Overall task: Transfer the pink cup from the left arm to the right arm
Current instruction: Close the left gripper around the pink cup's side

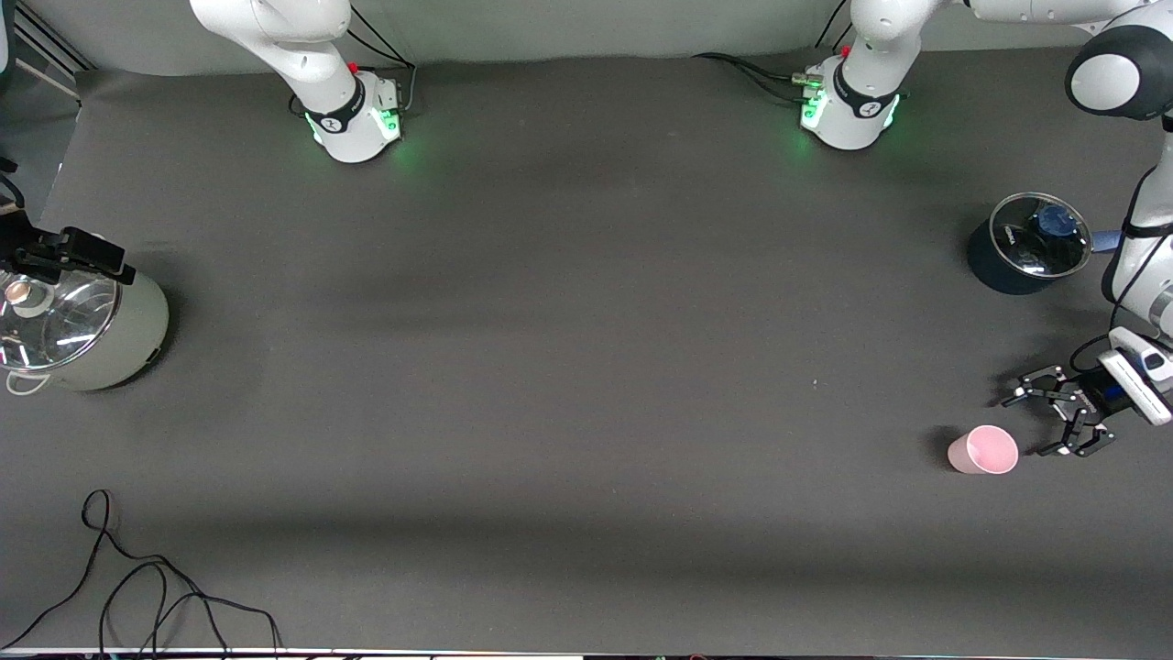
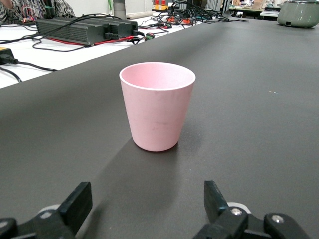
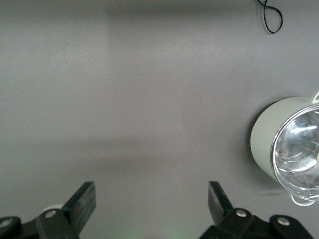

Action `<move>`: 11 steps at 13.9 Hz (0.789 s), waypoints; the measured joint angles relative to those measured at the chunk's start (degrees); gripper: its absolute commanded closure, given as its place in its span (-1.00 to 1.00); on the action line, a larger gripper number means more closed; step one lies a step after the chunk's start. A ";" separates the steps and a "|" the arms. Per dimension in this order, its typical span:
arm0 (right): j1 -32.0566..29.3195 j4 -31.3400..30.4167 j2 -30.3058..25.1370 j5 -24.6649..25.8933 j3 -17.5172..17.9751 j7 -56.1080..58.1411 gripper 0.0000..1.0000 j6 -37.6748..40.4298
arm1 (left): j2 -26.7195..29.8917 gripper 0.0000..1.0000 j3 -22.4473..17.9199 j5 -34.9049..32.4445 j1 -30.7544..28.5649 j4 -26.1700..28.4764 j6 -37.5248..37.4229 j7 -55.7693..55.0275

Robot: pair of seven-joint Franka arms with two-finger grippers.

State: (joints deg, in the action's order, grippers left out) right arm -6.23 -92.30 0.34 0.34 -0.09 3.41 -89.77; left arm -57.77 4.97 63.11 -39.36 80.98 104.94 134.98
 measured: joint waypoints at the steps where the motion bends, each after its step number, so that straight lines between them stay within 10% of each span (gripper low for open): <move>1: 0.00 0.00 0.00 0.00 0.00 0.00 -1.00 0.00 | -0.01 -1.00 0.11 0.20 0.00 -0.01 0.00 0.14; 11: 0.00 0.00 0.00 0.00 -0.02 0.00 -1.00 0.00 | -1.69 -1.00 3.74 2.60 1.09 0.00 1.03 1.56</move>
State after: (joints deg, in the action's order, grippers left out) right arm -6.23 -92.29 0.34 0.34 -0.11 3.41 -89.77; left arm -59.46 8.70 65.70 -38.26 80.98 105.97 136.54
